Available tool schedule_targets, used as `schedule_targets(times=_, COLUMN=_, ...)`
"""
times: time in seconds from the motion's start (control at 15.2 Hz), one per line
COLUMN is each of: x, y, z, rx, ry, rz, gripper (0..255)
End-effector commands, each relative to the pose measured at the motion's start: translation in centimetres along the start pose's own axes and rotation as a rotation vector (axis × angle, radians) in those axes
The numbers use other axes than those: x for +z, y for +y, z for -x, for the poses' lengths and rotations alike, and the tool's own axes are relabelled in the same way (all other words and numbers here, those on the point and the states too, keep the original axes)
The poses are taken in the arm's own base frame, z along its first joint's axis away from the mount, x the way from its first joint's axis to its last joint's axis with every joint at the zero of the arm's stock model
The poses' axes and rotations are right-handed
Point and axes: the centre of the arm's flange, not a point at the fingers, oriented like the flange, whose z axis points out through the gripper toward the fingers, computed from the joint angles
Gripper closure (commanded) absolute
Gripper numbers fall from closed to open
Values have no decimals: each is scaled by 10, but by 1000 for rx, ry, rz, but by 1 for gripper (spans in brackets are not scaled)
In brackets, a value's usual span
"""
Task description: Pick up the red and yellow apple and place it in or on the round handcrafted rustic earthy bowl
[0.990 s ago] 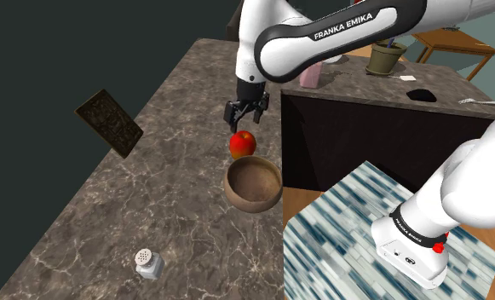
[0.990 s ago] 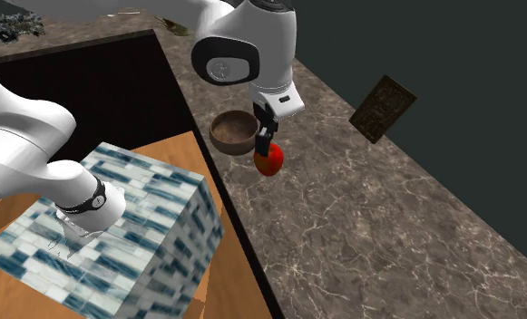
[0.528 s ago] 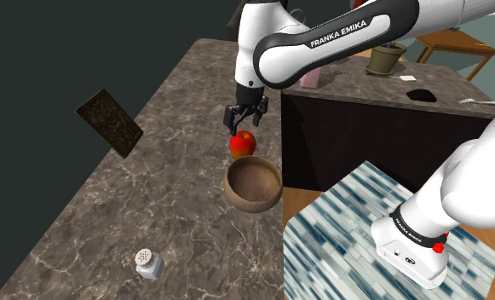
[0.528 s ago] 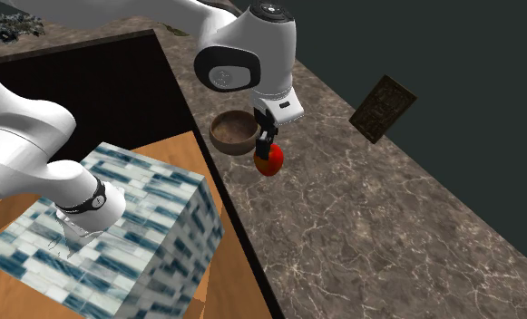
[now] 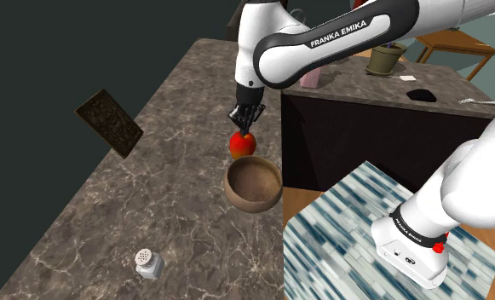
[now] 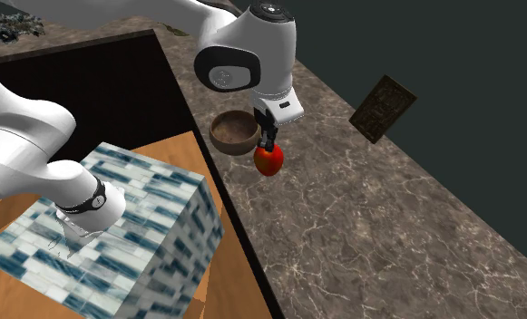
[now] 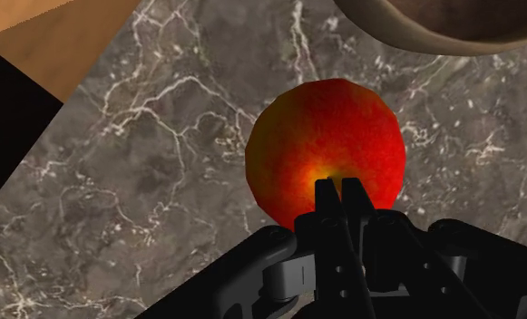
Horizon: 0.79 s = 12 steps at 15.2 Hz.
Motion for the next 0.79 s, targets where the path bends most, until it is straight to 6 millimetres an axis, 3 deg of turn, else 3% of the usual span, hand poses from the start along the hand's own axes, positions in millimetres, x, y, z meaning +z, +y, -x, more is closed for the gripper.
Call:
schedule_targets(times=0.0, x=0, y=0, z=0, rx=0, ry=0, rz=0, gripper=255)
schedule_targets(times=0.2, x=0, y=0, z=0, rx=0, ry=0, rz=0, gripper=255)
schedule_targets(times=0.73, x=-42, y=-3, z=0, rx=0, ry=0, rz=0, gripper=255)
